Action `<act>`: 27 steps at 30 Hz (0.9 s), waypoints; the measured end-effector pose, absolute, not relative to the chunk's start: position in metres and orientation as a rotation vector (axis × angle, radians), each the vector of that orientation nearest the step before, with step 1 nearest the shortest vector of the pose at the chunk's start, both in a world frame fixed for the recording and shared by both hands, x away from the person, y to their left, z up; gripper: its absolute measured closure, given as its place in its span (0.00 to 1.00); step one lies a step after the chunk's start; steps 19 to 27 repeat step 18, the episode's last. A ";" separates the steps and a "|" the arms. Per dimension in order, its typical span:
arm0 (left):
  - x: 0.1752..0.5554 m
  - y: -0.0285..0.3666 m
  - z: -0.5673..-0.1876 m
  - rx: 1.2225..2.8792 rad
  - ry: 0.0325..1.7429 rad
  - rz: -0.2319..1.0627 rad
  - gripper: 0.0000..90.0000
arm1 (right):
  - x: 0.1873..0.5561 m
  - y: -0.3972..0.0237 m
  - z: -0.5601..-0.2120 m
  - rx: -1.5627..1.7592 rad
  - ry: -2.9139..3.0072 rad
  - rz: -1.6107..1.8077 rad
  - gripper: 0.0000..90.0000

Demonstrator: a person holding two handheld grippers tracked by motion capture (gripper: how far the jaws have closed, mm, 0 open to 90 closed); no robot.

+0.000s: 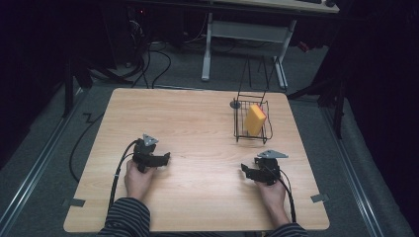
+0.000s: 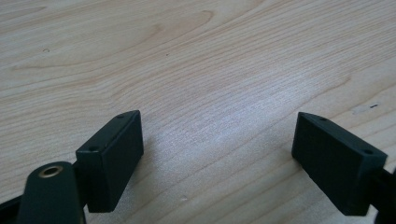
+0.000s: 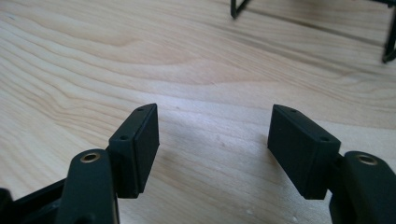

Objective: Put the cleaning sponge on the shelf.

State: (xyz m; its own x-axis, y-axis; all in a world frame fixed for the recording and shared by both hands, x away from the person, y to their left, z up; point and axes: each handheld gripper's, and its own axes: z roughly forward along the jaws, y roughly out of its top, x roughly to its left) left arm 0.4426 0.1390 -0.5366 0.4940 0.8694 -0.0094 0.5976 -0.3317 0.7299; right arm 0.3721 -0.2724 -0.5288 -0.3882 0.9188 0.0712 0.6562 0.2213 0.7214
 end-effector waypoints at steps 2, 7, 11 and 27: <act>0.443 0.139 -0.537 2.056 1.202 0.510 0.19 | 0.372 -0.271 -0.530 1.445 2.126 0.958 0.38; 0.442 0.139 -0.537 2.055 1.202 0.510 0.19 | 0.371 -0.266 -0.531 1.376 2.131 0.894 0.37; 0.442 0.139 -0.537 2.056 1.203 0.507 0.19 | 0.371 -0.265 -0.531 1.387 2.127 0.891 0.36; 0.442 0.139 -0.537 2.055 1.202 0.508 0.19 | 0.370 -0.265 -0.531 1.396 2.118 0.888 0.36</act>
